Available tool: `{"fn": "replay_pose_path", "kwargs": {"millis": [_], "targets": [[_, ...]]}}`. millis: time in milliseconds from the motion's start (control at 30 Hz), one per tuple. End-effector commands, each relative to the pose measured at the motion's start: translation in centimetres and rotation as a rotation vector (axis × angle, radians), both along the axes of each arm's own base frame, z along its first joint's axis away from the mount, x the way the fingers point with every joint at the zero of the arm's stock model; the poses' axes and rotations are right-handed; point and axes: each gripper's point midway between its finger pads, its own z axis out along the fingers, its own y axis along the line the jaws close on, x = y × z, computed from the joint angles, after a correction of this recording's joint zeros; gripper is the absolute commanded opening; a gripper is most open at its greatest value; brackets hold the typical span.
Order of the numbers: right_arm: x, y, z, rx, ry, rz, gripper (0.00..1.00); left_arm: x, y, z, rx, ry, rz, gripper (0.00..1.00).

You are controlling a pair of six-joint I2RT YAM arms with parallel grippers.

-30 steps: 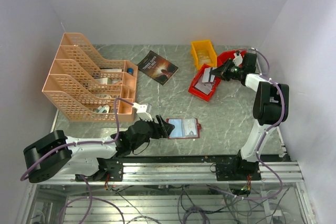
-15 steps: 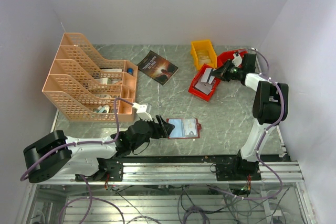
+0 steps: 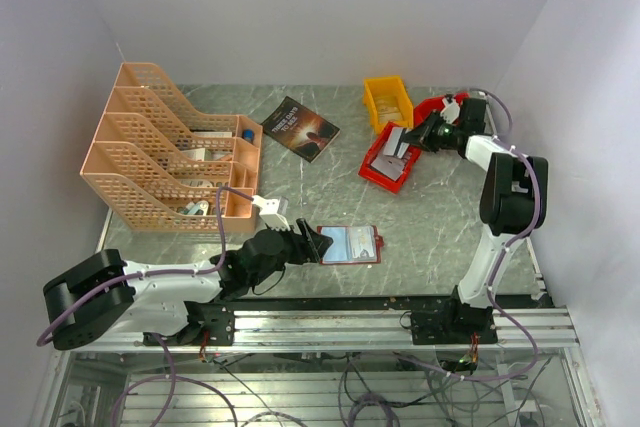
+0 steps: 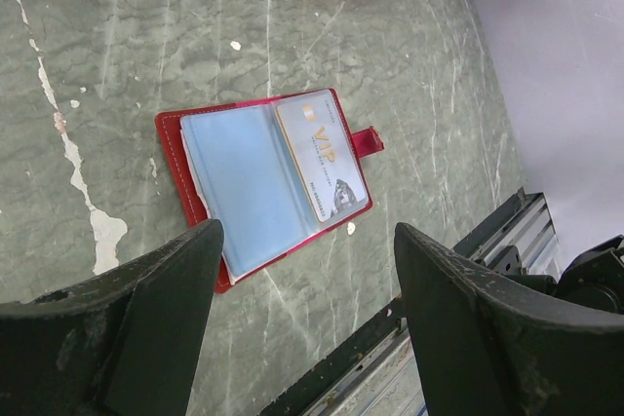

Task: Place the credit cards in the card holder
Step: Place the credit card in the storage box.

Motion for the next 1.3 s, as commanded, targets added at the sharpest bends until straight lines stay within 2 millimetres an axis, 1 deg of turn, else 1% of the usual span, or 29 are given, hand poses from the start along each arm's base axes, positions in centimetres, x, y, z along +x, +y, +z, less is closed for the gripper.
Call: {"fn": "replay_pose_path", "kwargs": {"millis": [0, 100, 167, 267, 533, 700, 733, 800, 900, 933, 1133, 1167, 1267], "targets": [[0.7, 1.1, -1.2, -0.057, 0.009, 0.034, 0.07, 0.4, -0.2, 1.2, -0.037, -0.025, 0.01, 0.82], [1.0, 1.6, -1.5, -0.09, 0.018, 0.04, 0.06, 0.4, -0.2, 1.4, -0.038, -0.026, 0.009, 0.81], [1.1, 1.5, -1.6, -0.113, 0.026, 0.034, 0.06, 0.4, 0.0, 1.3, -0.04, -0.023, 0.012, 0.82], [1.0, 1.8, -2.0, -0.136, 0.048, 0.047, 0.06, 0.3, 0.1, 1.3, -0.044, -0.024, 0.015, 0.82], [0.9, 2.3, -2.5, -0.151, 0.061, 0.066, 0.15, 0.4, 0.1, 1.3, -0.042, -0.025, 0.015, 0.82], [0.8, 2.3, -2.6, -0.149, 0.059, 0.068, 0.17, 0.3, 0.2, 1.2, -0.04, -0.024, 0.014, 0.81], [0.8, 2.3, -2.5, -0.15, 0.056, 0.068, 0.16, 0.4, 0.2, 1.3, -0.04, -0.024, 0.016, 0.82], [0.8, 2.3, -2.4, -0.149, 0.054, 0.069, 0.12, 0.3, 0.2, 1.3, -0.04, -0.025, 0.017, 0.82], [0.9, 2.2, -2.3, -0.154, 0.049, 0.068, 0.0, 0.4, 0.2, 1.4, -0.043, -0.026, 0.017, 0.81], [0.9, 2.2, -2.2, -0.157, 0.047, 0.07, 0.0, 0.4, 0.2, 1.4, -0.042, -0.025, 0.017, 0.81], [1.0, 1.1, -0.1, -0.227, -0.03, 0.065, 0.0, 0.3, 0.4, 1.6, -0.046, -0.028, 0.018, 0.81], [1.0, 0.9, 1.4, -0.235, -0.071, 0.072, 0.0, 0.3, 0.4, 1.6, -0.046, -0.03, 0.018, 0.81], [0.5, 0.8, 3.6, -0.241, -0.143, 0.115, 0.0, 0.2, 0.4, 2.1, -0.056, -0.04, 0.012, 0.81]]}}
